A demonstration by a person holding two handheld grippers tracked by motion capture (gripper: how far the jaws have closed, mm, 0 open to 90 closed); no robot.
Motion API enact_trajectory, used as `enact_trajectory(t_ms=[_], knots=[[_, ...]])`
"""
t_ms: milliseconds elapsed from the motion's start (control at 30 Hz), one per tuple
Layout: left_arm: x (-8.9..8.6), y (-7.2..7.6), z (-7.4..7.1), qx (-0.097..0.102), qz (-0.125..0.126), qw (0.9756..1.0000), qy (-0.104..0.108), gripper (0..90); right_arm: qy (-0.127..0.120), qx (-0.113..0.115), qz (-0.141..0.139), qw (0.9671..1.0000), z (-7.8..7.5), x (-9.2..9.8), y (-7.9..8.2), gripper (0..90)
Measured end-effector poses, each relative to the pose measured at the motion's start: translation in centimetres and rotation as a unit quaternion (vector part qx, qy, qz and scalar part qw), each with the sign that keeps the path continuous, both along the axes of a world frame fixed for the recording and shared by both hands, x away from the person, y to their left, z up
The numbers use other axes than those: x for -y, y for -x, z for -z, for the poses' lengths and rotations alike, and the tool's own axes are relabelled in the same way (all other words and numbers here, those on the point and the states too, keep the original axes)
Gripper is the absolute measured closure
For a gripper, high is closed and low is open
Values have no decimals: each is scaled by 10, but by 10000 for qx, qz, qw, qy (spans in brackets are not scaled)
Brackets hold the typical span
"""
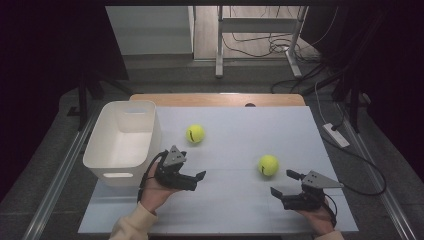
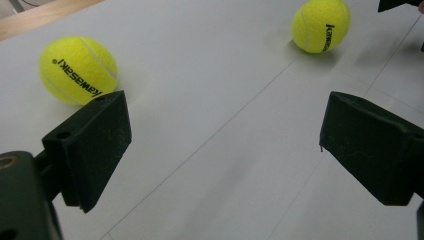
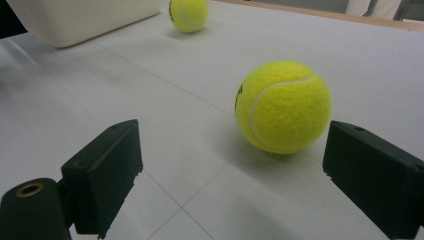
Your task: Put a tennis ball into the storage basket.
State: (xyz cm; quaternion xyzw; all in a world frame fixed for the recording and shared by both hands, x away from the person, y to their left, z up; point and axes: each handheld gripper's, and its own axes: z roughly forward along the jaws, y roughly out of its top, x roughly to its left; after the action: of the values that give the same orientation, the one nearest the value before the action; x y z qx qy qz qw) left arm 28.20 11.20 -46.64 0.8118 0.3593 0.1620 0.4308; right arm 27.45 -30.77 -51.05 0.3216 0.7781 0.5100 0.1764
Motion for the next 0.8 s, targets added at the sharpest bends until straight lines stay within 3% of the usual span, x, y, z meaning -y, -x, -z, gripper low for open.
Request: enact_trajectory(t_ms=[800], knots=[[8,-15,-4,-56,-89,9999,-36,61,5,1,-3,10000,1,0,-1,87]])
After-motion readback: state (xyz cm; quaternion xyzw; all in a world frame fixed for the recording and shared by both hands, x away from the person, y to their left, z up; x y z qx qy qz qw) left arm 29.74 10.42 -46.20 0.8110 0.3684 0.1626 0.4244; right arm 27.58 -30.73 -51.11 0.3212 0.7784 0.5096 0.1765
